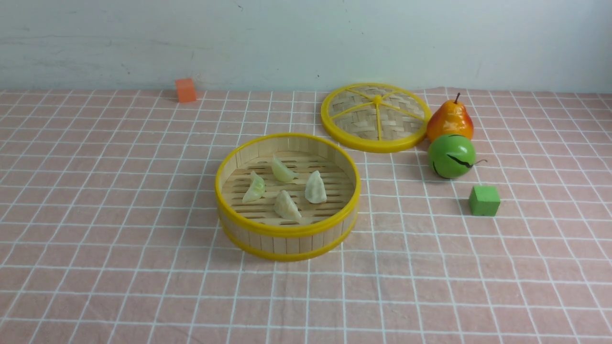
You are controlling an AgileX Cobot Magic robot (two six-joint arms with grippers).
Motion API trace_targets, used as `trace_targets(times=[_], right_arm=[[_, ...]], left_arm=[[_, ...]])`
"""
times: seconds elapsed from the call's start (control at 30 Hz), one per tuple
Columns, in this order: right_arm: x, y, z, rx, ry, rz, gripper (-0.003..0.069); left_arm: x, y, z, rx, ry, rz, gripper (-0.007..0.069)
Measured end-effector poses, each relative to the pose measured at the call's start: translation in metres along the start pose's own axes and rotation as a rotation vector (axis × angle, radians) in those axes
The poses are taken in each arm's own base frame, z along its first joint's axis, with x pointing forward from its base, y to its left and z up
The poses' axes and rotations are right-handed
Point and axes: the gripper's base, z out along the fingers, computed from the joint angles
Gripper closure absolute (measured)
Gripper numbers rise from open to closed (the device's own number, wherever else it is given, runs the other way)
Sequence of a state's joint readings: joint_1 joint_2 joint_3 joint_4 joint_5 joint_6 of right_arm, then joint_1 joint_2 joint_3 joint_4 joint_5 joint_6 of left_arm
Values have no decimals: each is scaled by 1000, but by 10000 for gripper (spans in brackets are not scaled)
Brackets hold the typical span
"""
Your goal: Put the dumplings into the steamer on the table with the pink tablecloth.
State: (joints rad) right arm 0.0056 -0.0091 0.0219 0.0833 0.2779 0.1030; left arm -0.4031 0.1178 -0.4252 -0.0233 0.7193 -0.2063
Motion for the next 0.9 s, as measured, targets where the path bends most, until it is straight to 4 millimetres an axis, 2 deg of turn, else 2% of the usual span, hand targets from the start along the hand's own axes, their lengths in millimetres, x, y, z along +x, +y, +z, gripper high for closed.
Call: trace_targets(times=[0.3, 0.9], right_arm=[[8, -1, -1, 20, 103, 0, 680], [8, -1, -1, 20, 107, 1, 673]], left_arm=[[0, 0, 0, 0, 0, 0, 511], [0, 0, 0, 0, 0, 0, 495]])
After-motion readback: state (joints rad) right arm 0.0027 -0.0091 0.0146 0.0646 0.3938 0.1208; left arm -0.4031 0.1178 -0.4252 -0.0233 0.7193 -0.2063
